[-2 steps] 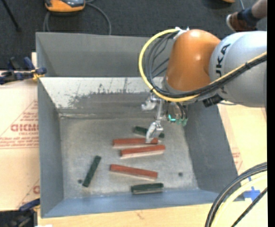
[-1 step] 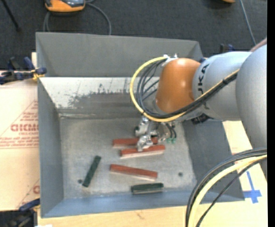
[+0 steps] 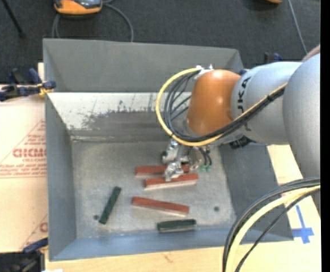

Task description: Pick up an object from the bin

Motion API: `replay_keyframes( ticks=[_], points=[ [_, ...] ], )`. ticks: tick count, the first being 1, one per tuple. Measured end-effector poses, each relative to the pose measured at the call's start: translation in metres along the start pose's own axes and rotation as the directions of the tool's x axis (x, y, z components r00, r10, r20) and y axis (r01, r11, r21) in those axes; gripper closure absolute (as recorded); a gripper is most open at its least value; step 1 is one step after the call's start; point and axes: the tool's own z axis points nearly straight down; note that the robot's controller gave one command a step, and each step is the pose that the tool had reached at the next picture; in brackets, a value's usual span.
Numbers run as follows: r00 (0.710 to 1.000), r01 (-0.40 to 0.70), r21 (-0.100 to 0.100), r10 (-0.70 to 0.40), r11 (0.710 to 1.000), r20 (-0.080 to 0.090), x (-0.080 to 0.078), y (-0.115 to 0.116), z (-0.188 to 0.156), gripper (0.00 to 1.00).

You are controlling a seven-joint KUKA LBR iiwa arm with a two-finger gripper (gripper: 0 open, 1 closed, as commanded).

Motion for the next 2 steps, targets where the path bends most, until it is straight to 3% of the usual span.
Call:
replay_keyframes(
  ticks=[1, 2],
  points=[
    [1.000, -0.012, 0.001, 0.012, 1.000, 0.000, 0.005, 0.012, -0.030, 1.00],
    [1.000, -0.004, 0.001, 0.004, 1.000, -0.001, 0.009, 0.016, -0.066, 0.00]
  ],
)
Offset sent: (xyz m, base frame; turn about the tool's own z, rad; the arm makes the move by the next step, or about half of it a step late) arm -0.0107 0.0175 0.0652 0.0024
